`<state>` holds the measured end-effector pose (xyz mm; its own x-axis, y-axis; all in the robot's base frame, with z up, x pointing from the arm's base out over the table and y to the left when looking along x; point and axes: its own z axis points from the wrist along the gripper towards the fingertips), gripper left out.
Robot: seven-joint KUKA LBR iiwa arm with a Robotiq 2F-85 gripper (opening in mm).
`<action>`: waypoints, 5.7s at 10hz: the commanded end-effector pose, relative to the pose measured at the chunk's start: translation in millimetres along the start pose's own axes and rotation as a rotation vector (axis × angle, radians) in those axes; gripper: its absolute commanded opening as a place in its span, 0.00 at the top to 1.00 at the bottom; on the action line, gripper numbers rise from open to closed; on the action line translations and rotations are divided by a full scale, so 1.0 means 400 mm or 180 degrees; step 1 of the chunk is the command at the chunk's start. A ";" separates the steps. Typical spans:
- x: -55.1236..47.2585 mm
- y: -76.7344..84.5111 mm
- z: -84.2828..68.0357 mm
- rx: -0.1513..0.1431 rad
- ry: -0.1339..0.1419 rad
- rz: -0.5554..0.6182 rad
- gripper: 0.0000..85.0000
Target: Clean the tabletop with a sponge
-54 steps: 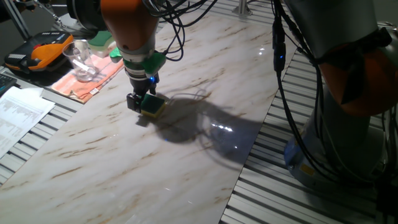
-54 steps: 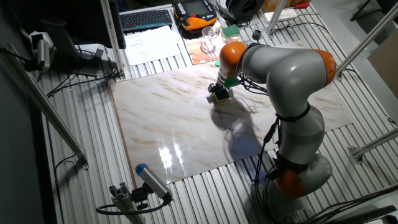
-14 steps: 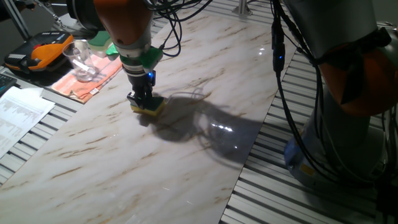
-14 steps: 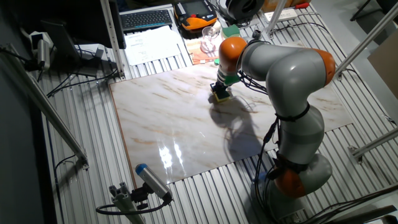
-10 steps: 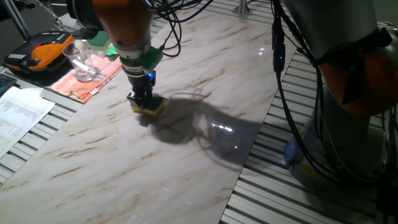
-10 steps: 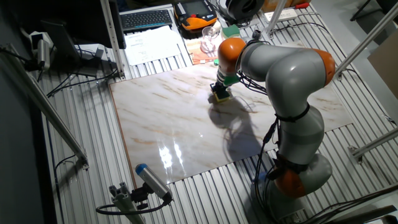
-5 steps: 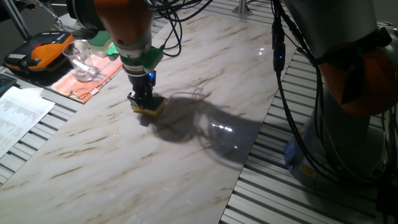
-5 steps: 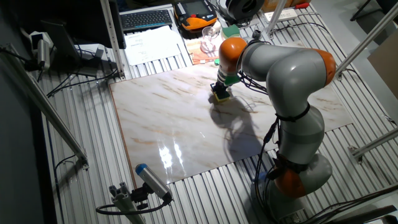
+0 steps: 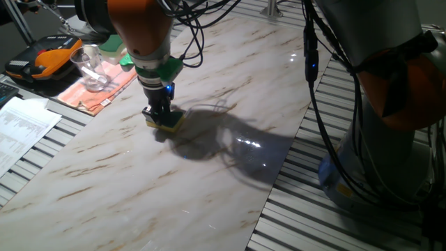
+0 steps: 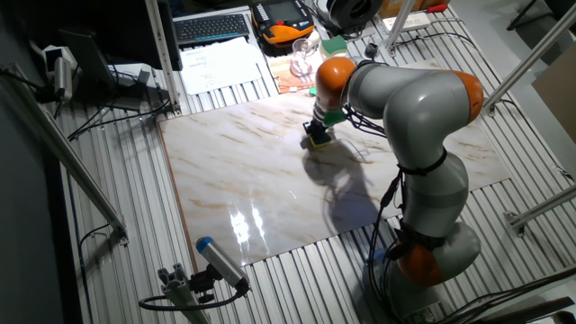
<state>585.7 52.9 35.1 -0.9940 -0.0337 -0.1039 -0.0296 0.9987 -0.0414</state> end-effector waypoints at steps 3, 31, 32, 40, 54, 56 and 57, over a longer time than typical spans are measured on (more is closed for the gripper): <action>-0.001 0.021 -0.005 0.0000 0.0007 0.0047 1.00; 0.003 -0.154 0.017 0.0091 0.0009 -0.0577 1.00; 0.004 -0.160 0.018 0.0109 -0.0008 -0.0575 1.00; 0.000 -0.201 0.018 0.0100 0.0093 -0.0441 1.00; 0.065 -0.310 0.029 0.0181 0.0254 -0.0088 1.00; 0.079 -0.324 0.025 0.0146 0.0233 -0.0095 1.00; 0.088 -0.332 0.023 0.0126 0.0228 -0.0103 1.00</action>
<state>554.0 -82.2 27.8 -0.9976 -0.0625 -0.0305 -0.0599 0.9949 -0.0813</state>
